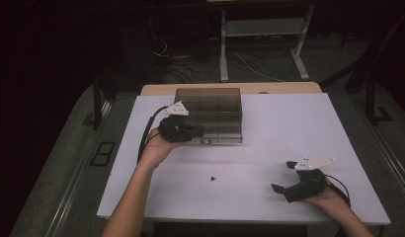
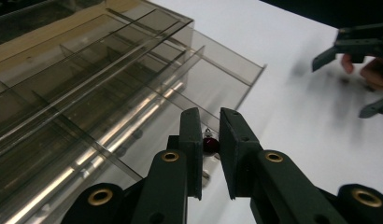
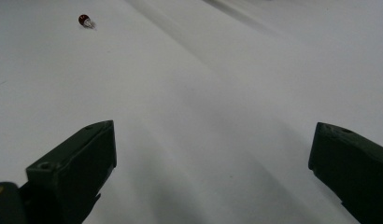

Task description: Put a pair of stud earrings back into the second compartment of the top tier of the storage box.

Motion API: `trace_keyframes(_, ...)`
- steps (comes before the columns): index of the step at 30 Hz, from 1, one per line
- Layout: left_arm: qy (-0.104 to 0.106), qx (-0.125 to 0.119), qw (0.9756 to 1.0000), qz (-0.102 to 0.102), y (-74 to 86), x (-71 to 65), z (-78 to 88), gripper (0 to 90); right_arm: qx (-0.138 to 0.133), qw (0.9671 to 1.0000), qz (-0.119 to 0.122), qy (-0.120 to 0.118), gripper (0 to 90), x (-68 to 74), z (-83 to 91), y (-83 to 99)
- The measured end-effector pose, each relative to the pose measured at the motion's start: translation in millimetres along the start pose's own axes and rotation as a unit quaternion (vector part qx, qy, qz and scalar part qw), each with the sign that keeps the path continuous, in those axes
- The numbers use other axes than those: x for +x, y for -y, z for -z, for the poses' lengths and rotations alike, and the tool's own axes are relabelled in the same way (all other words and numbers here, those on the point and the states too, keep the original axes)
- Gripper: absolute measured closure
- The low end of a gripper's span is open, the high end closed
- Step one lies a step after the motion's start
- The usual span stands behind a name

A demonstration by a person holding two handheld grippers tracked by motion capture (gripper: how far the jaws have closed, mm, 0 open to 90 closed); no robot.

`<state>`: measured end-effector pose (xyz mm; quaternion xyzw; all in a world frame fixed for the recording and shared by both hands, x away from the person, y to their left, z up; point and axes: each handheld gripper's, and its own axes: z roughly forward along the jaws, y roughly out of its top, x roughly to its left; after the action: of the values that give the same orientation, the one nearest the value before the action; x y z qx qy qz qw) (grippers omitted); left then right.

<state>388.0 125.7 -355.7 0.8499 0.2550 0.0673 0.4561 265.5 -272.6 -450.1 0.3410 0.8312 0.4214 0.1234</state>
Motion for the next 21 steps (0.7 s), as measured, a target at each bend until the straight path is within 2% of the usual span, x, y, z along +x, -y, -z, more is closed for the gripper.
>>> trace_keyframes(6, -0.017, 0.021, 0.9996, 0.005, 5.1, 10.3, -15.6, 78.6, 0.002, 1.0, 0.002, -0.001, 0.4, 0.7, -0.5, 0.1)
trace_keyframes(10, -0.022, 0.024, 0.9994, 0.007, 6.4, 12.3, -19.3, 75.5, 0.002, 1.0, 0.001, -0.001, 0.4, 0.5, -0.5, 0.0)
trace_keyframes(15, -0.022, 0.012, 0.9996, 0.011, 4.1, 8.4, -11.7, 71.5, 0.001, 1.0, 0.001, -0.001, 0.4, 0.4, -0.6, 0.0)
trace_keyframes(21, -0.016, -0.001, 0.9999, 0.005, 4.6, -5.9, -0.2, 62.3, 0.0, 1.0, 0.0, -0.002, 0.4, 0.4, 0.1, 0.0)
